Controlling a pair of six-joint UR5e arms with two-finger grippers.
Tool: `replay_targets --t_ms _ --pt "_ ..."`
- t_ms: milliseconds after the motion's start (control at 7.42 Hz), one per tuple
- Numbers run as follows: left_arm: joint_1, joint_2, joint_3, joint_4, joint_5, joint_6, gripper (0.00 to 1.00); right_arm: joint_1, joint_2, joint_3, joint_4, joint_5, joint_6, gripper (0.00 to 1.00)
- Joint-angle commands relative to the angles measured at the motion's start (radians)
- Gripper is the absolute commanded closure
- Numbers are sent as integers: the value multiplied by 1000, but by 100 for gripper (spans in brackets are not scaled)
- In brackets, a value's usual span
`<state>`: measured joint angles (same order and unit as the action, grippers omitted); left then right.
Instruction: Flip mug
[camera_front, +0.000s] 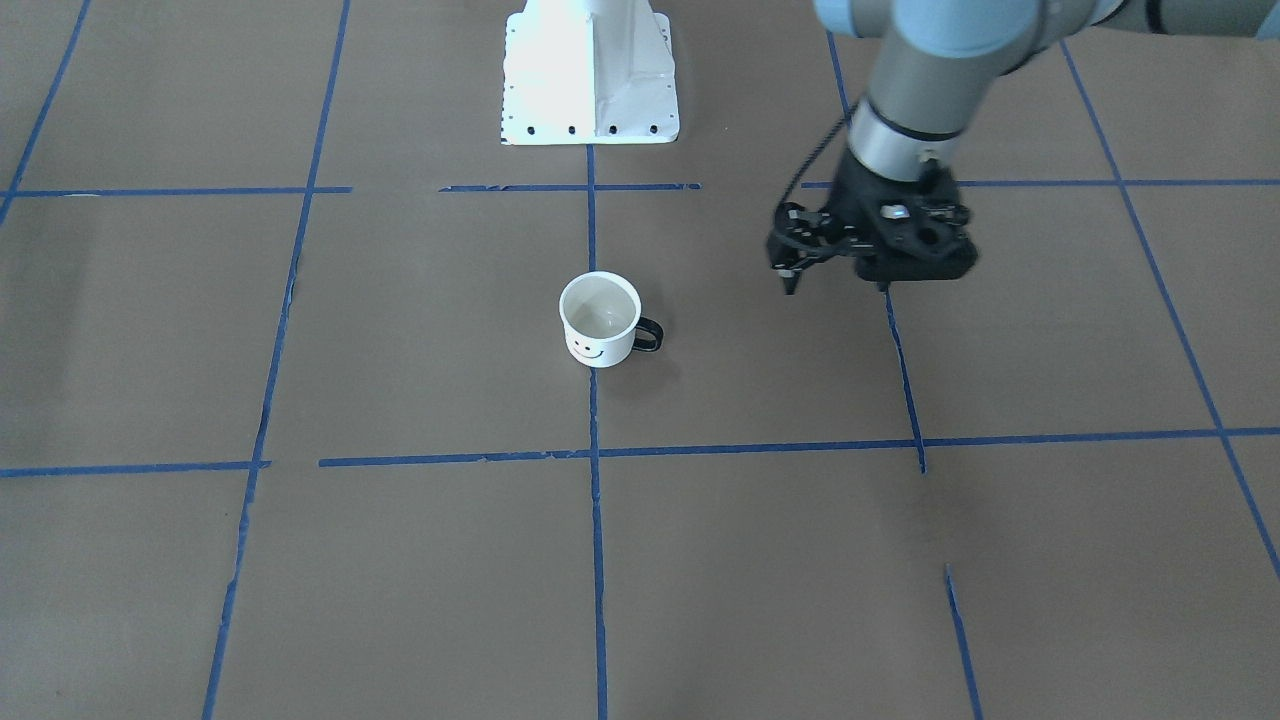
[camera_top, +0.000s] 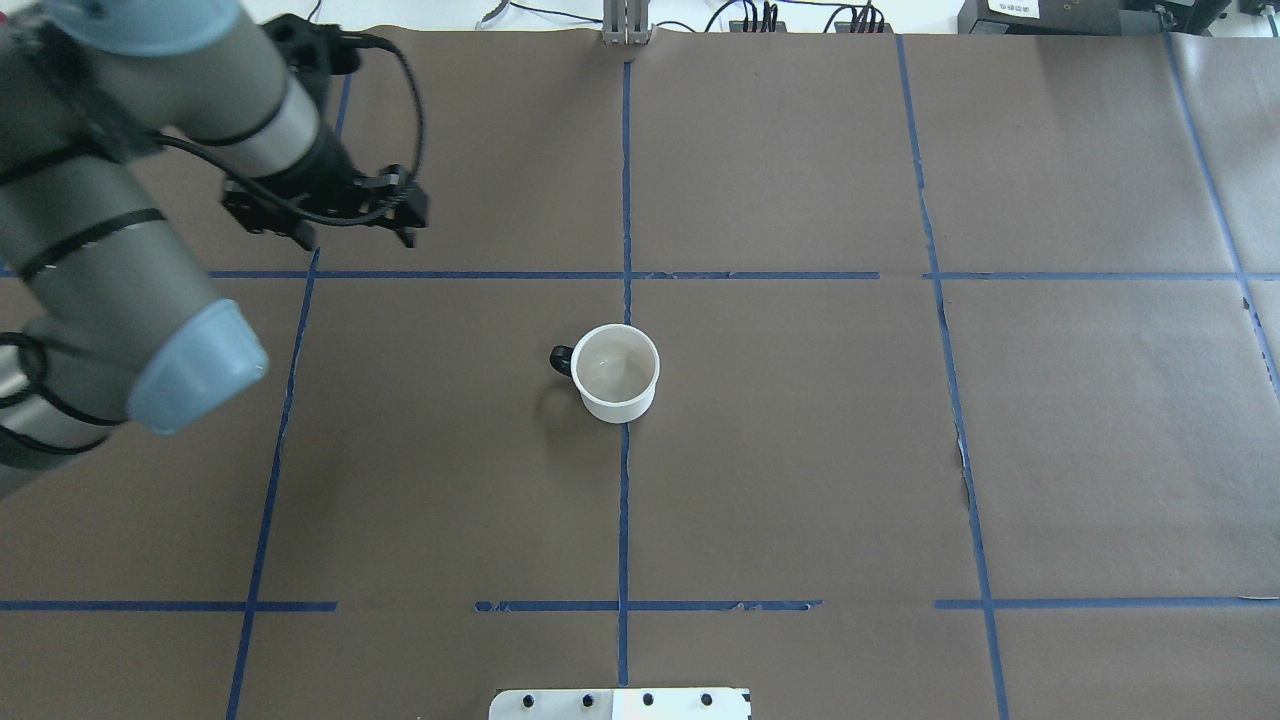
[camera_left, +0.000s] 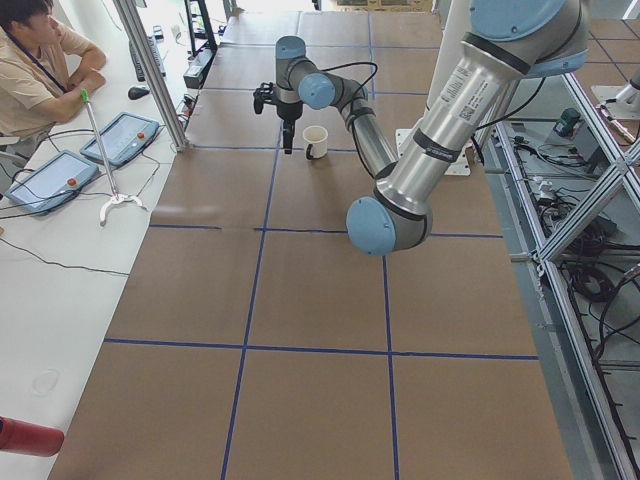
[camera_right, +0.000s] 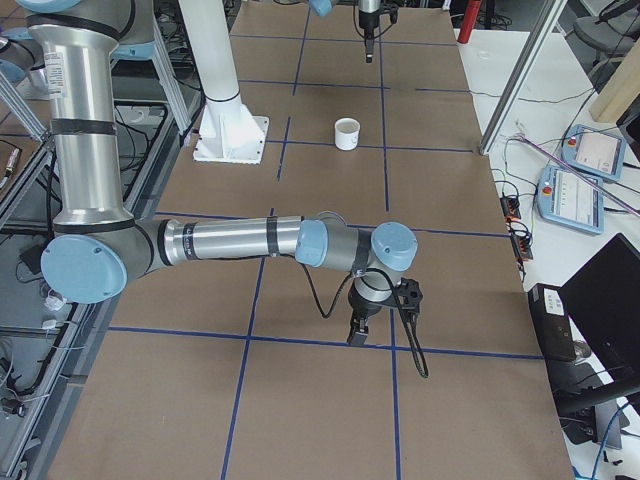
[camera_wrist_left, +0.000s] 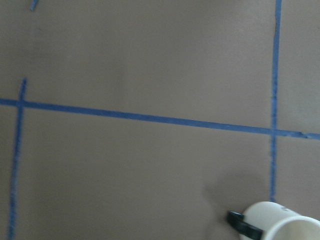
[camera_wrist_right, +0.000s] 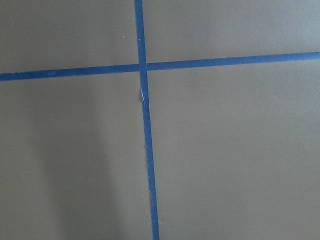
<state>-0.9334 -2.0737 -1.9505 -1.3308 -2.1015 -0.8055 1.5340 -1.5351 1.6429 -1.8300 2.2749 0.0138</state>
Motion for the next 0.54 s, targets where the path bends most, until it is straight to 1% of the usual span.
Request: replay_targets --t_ms 0,135,270,404 --pt "-285 264 -21 -1 -71 608 0 0 0 0 0 0 0 0" --pt "-420 349 28 -7 -86 841 0 0 0 0 0 0 0 0" --pt "-568 368 129 -10 -92 1034 0 0 0 0 0 0 0 0" --pt "-666 374 239 -10 -106 1159 0 0 0 0 0 0 0 0"
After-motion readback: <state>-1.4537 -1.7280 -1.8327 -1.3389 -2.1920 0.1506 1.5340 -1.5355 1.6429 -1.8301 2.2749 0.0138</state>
